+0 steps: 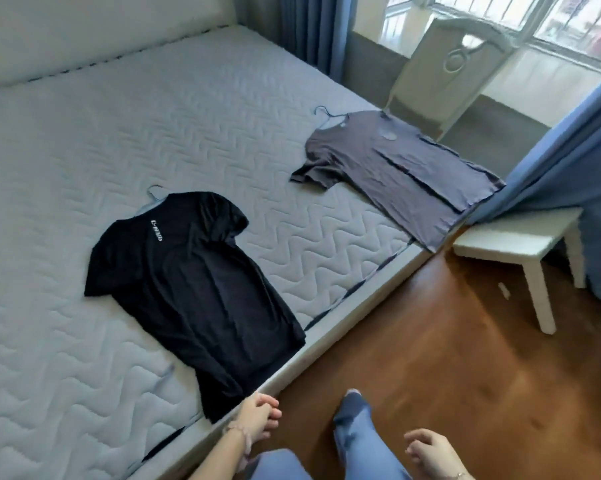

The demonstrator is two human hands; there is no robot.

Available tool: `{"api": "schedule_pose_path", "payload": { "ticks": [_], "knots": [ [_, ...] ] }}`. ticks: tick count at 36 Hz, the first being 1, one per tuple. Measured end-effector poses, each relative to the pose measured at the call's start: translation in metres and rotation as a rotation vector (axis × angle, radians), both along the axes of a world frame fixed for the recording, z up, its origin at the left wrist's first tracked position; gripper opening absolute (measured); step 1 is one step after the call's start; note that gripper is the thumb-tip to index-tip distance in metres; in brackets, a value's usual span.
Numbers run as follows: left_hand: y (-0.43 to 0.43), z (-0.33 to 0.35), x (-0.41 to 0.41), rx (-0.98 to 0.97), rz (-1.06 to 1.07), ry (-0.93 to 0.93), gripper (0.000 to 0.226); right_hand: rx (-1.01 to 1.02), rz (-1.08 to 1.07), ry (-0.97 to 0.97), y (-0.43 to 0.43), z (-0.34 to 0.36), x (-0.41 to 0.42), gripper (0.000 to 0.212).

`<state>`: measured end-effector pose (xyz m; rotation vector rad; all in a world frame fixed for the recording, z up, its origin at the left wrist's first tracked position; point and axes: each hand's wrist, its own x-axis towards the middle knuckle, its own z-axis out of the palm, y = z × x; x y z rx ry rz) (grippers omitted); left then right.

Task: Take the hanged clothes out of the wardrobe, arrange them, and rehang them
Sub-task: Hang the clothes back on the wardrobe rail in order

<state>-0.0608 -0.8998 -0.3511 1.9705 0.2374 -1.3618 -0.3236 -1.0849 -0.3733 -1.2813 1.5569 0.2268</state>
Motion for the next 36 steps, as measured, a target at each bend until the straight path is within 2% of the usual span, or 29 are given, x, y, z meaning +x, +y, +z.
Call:
{"api": "schedule_pose_path", "payload": {
  "ticks": [1,7,12,16,23,27,31,36],
  "knots": [
    [-0.002,0.001,-0.001,0.025,0.047,-0.001,0.027,-0.005,0.104,0.053,-0.024,0.007,0.015,0.019],
    [0.007,0.005,0.002,0.041,0.322,0.041,0.018,-0.104,0.519,0.042,-0.125,0.032,0.126,0.024],
    [0.014,0.008,0.023,0.076,0.549,0.015,0.016,-0.026,0.668,-0.046,-0.16,0.031,0.218,0.018],
    [0.002,0.004,0.079,0.091,0.632,-0.041,0.018,0.103,0.678,-0.102,-0.164,0.026,0.293,0.017],
    [-0.024,-0.011,0.211,0.028,0.544,-0.141,0.022,0.13,0.625,-0.152,-0.168,0.007,0.404,0.015],
    [-0.034,-0.029,0.309,0.009,0.446,-0.228,0.023,0.09,0.654,-0.163,-0.171,-0.023,0.475,0.022],
    [-0.037,-0.062,0.407,0.052,0.352,-0.381,0.027,-0.06,0.753,-0.168,-0.173,-0.06,0.542,0.027],
    [-0.033,-0.109,0.521,0.217,0.232,-0.619,0.025,-0.254,0.895,-0.153,-0.181,-0.11,0.605,0.035]
  ]
}}
